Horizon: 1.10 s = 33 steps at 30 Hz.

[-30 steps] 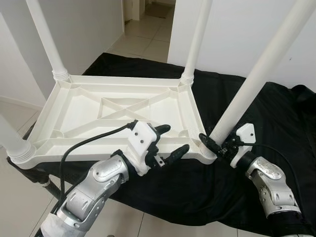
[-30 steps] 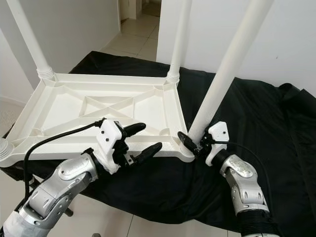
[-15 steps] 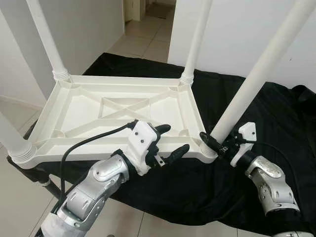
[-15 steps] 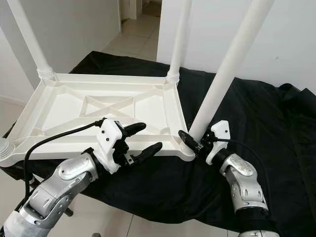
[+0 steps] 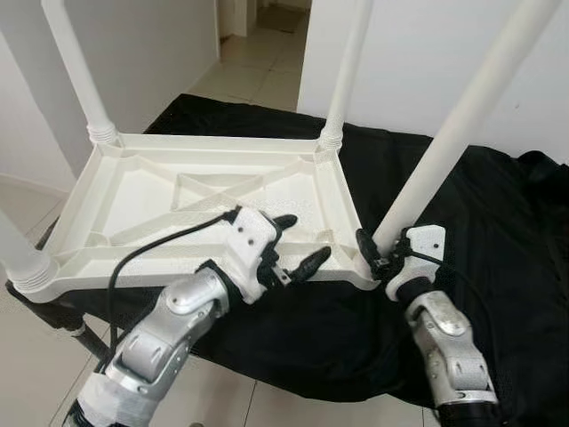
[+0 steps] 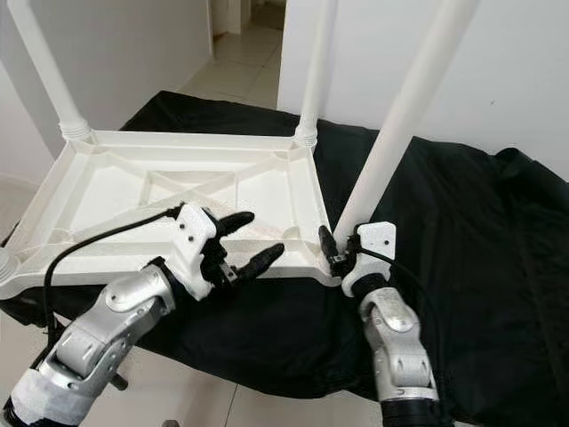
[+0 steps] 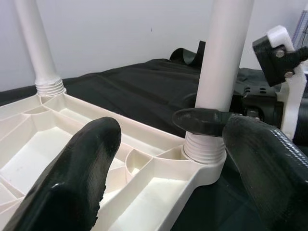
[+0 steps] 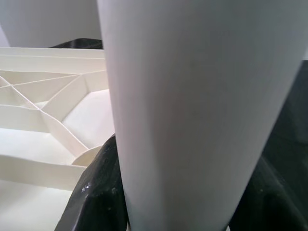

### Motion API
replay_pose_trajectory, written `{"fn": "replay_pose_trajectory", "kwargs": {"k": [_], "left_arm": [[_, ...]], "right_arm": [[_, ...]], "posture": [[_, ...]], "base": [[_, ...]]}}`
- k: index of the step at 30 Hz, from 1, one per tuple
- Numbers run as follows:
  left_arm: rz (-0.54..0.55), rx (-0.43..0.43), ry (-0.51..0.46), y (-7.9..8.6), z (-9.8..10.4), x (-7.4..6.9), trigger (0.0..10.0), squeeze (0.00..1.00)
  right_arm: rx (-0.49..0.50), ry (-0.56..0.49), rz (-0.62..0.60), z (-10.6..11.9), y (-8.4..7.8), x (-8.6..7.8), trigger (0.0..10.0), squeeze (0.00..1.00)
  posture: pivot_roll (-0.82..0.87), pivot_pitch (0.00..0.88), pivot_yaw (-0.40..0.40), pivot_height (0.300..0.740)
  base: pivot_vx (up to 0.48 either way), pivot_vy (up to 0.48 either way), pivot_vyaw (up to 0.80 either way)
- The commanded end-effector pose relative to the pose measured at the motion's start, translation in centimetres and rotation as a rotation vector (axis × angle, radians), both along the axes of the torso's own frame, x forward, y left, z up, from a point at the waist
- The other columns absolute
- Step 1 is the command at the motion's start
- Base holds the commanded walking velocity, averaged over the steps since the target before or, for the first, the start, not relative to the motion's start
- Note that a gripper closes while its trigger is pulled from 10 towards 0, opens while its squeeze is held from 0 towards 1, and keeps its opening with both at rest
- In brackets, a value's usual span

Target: Building children table

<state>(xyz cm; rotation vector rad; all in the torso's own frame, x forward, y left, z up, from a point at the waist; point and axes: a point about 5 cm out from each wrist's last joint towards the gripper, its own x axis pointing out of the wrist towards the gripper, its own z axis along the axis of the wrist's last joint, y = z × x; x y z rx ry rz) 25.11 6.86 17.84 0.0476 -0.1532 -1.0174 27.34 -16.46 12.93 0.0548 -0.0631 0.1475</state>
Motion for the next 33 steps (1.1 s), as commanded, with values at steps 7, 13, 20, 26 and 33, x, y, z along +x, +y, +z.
{"fn": "replay_pose_trajectory", "kwargs": {"k": [7, 13, 20, 26, 33], "left_arm": [[-0.002, -0.004, -0.030, 0.4, 0.5, 1.1, 10.0, 0.00], [-0.020, -0.015, -0.032, 0.0, 0.6, 1.1, 10.0, 0.00], [-0.056, -0.010, -0.028, -0.5, 0.4, 0.6, 10.0, 0.00], [-0.081, 0.007, -0.026, -0.7, 0.2, 0.3, 10.0, 0.00], [-0.129, 0.053, -0.017, -1.2, -0.6, -0.5, 10.0, 0.00]], "right_arm": [[0.067, 0.079, -0.346, -0.1, 1.3, -1.4, 10.0, 0.00], [0.061, 0.095, -0.350, -0.2, 1.3, -1.5, 10.0, 0.00], [0.071, 0.073, -0.326, 0.4, 1.6, -1.6, 10.0, 0.00], [0.033, -0.015, -0.255, 1.0, 0.1, -1.2, 10.0, 1.00], [-0.002, -0.070, -0.129, 1.4, -1.2, -0.9, 10.0, 1.00]], "posture": [[-0.02, 0.000, -0.080, 0.740], [-0.03, 0.000, -0.076, 0.740], [-0.02, 0.000, -0.077, 0.740], [-0.02, 0.000, -0.075, 0.740], [-0.02, 0.000, -0.072, 0.740]], "base": [[0.000, 0.000, 0.00], [0.000, 0.000, 0.00], [0.000, 0.000, 0.00], [0.000, 0.000, 0.00], [0.000, 0.000, 0.00]]}}
